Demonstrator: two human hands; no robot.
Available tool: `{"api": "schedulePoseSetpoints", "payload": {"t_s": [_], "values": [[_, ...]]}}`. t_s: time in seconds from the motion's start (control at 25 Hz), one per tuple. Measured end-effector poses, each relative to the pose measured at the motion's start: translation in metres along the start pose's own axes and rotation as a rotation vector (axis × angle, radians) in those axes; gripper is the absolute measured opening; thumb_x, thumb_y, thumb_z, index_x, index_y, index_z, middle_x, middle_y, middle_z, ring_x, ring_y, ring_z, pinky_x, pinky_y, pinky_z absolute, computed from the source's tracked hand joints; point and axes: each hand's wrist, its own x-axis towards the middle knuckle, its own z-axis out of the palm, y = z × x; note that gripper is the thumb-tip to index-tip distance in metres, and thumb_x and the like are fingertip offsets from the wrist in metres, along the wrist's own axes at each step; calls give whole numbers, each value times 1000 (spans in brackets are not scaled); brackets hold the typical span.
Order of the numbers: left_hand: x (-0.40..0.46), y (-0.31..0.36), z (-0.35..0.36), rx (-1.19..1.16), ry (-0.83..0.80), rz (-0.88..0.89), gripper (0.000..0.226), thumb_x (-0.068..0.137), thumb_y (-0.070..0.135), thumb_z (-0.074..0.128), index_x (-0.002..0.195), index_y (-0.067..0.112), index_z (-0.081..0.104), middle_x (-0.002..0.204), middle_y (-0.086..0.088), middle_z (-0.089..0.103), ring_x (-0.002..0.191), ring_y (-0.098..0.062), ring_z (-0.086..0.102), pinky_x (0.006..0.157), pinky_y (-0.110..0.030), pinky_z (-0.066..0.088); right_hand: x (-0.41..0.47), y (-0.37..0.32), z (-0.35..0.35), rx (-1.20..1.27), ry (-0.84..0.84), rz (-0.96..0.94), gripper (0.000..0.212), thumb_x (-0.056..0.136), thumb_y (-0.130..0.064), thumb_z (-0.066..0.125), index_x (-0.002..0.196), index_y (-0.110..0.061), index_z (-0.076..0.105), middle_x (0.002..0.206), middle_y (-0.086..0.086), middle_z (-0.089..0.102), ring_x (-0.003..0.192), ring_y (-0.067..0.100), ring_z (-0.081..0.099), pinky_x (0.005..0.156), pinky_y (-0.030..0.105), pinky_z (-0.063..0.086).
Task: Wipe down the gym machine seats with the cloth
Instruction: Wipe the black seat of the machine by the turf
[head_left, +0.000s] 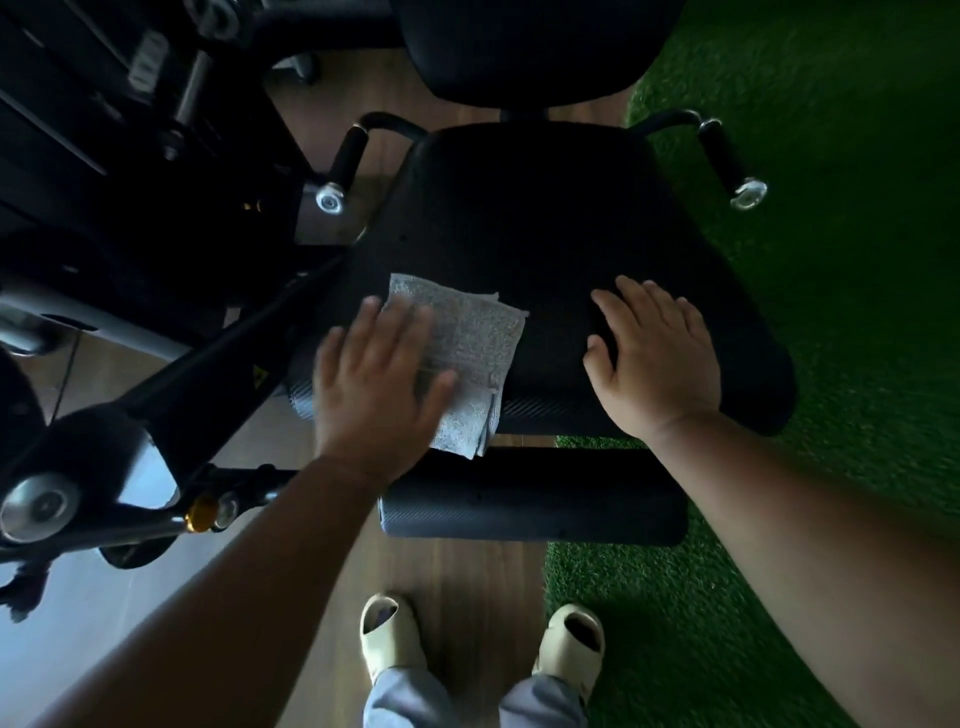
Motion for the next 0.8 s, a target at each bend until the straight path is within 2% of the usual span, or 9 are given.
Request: {"api": "schedulePoseSetpoints", "payload": {"t_s": [0.08,0.2,0.32,0.44,0.52,0.64,0.72,0.76,0.8], "values": [[-7,-20,0,85,-66,-51,71,96,60,22,156,21,26,164,-7,24,152,-26,13,121,-52,8,-1,0,2,-2,18,4,59,93,-45,30,145,-21,43,155,6,39,144,29,31,119,48,21],[16,14,4,84,-76,49,70,98,54,18,157,15,18,165,-11,15,153,-26,7,122,-51,2,-1,1,3,4,47,0,58,93,-45,31,144,-20,45,154,7,41,143,29,34,118,49,22],[36,47,4,28,-118,145,68,99,54,16,157,18,22,164,-10,23,152,-27,17,122,-46,9,-3,1,4,5,73,-5,58,93,-44,33,143,-19,47,153,8,42,143,30,35,118,49,24],[28,21,6,58,-145,192,74,96,63,17,157,21,24,163,-6,25,151,-26,20,120,-44,14,-2,2,3,13,69,-16,59,93,-45,32,144,-19,46,154,8,42,143,30,34,118,49,23],[21,-16,4,68,-132,141,76,93,67,21,155,23,28,162,-5,29,148,-27,25,118,-46,19,-2,2,3,23,68,-9,60,93,-45,30,144,-19,46,154,8,41,144,31,33,119,49,22],[29,-66,-6,94,-161,-70,79,91,68,22,152,21,35,158,-9,36,144,-32,33,116,-53,25,-3,0,3,21,67,0,61,93,-45,29,145,-19,46,155,8,40,144,30,33,119,49,21],[47,-50,-7,136,-169,-257,83,89,68,16,151,16,35,155,-15,38,141,-38,35,116,-58,21,-1,0,4,20,58,-3,61,93,-46,29,145,-20,45,155,8,40,145,30,32,119,48,20],[49,-26,-6,149,-163,-290,85,88,69,14,151,15,35,154,-18,38,141,-41,34,116,-59,20,-2,0,3,19,48,-3,61,93,-46,28,146,-20,44,156,8,39,145,30,32,119,48,20],[45,1,-3,141,-171,-240,86,88,70,13,152,16,33,155,-20,36,142,-42,31,116,-58,19,-3,1,2,12,45,0,61,93,-46,28,146,-19,44,156,8,39,145,30,32,119,48,21]]}}
